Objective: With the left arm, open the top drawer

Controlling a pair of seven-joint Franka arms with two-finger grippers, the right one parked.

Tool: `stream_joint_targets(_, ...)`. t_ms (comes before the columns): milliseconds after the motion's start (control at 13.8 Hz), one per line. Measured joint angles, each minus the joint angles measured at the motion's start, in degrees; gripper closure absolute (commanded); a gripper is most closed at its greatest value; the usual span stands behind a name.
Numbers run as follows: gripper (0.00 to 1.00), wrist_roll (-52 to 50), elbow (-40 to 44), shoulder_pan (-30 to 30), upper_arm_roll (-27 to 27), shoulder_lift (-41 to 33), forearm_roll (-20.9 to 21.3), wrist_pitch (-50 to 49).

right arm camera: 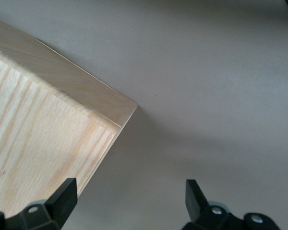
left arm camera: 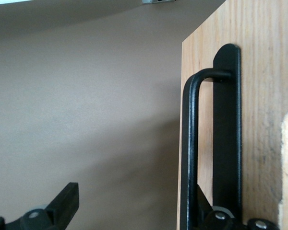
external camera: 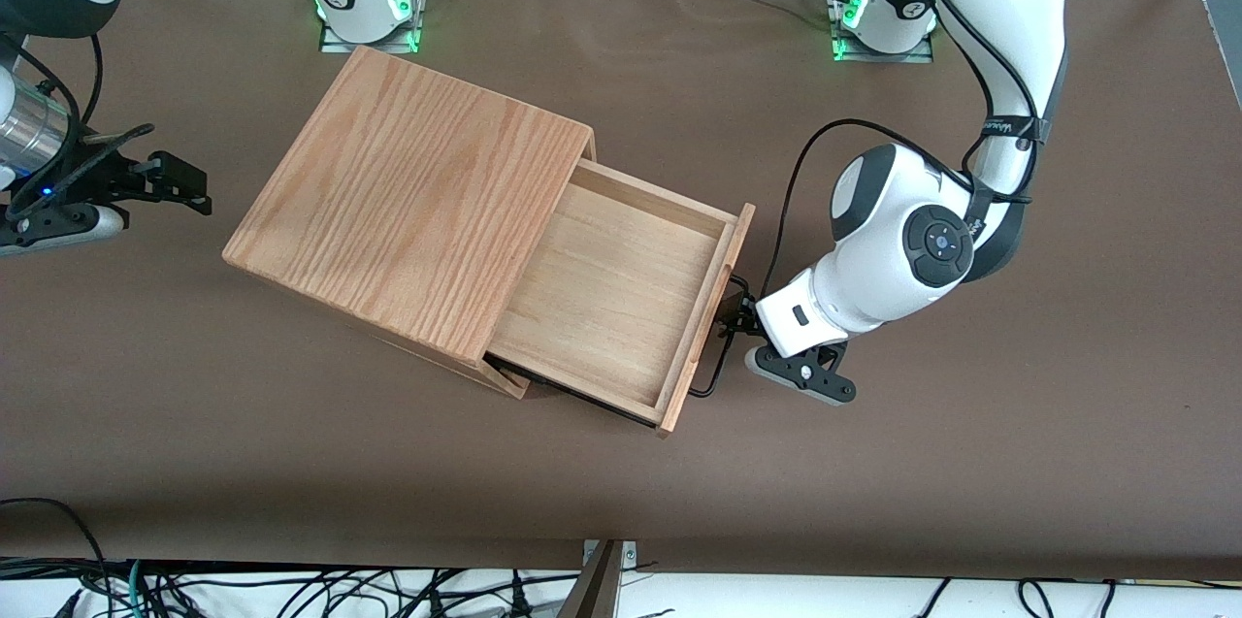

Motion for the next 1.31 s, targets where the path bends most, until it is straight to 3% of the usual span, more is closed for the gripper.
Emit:
stream_joint_targets(290, 0.0, -0.2, 0.4, 0.0, 0.3, -0.1, -6.1, -1.2)
stream_joint_targets(580, 0.0, -0.2, 0.6, 0.1, 0.3, -0.3, -8.9, -1.6)
stream_joint_targets(1161, 0.0, -0.3, 1.7, 7.8, 1.2, -7.0, -9.2, -13.9)
stream_joint_targets(1306, 0.0, 0.0, 1.7, 10.5, 1.5, -9.0, -7.3, -17.2)
